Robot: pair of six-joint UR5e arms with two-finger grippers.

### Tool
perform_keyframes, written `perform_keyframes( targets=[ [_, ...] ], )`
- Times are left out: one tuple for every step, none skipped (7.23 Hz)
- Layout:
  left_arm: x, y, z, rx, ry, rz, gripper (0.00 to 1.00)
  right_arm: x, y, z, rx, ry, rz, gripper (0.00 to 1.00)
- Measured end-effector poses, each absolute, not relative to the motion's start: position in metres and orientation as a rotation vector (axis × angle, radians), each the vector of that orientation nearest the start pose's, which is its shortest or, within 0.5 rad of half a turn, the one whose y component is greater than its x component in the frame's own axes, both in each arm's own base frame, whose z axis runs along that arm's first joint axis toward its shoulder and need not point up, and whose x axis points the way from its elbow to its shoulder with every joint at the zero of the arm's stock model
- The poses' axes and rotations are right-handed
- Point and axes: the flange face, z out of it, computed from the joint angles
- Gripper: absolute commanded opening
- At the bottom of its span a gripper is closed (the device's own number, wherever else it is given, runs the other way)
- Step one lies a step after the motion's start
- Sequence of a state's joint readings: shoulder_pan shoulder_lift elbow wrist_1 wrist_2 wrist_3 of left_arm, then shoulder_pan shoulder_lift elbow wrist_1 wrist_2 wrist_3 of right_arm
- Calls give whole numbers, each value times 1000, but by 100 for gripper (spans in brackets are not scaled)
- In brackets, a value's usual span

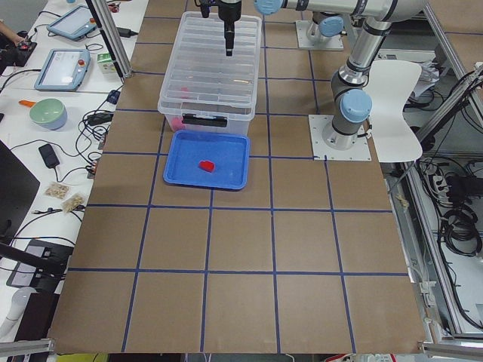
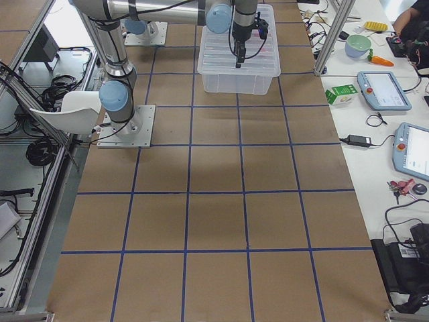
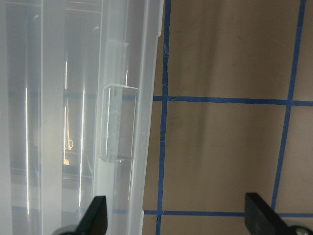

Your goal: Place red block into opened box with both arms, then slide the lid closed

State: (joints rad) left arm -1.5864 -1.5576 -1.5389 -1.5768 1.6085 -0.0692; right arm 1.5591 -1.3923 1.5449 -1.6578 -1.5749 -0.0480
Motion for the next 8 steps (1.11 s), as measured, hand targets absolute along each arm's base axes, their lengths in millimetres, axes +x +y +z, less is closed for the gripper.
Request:
perform_keyframes(
  targets=[
    [-137, -488, 510, -86, 3102, -63, 100, 121, -566, 403, -45, 3139, 116, 100],
    [-135, -487, 510, -88, 3102, -64, 100, 118, -573, 391, -36, 3135, 140, 100],
    [-133, -487, 511, -93, 3101, -62, 100, 117, -577, 382, -31, 3132, 161, 100],
    [-130, -487, 511, -100, 3101, -56, 100, 118, -579, 378, -28, 3119, 171, 100],
    [-127, -487, 511, -107, 3101, -51, 100, 120, -580, 374, -27, 3095, 177, 100],
    [-125, -488, 511, -111, 3102, -51, 100, 121, -583, 369, -32, 3081, 186, 100],
    [-124, -487, 512, -113, 3102, -52, 100, 121, -584, 365, -39, 3077, 195, 100],
    [-124, -487, 513, -115, 3101, -54, 100, 121, -585, 361, -41, 3077, 204, 100]
  ],
)
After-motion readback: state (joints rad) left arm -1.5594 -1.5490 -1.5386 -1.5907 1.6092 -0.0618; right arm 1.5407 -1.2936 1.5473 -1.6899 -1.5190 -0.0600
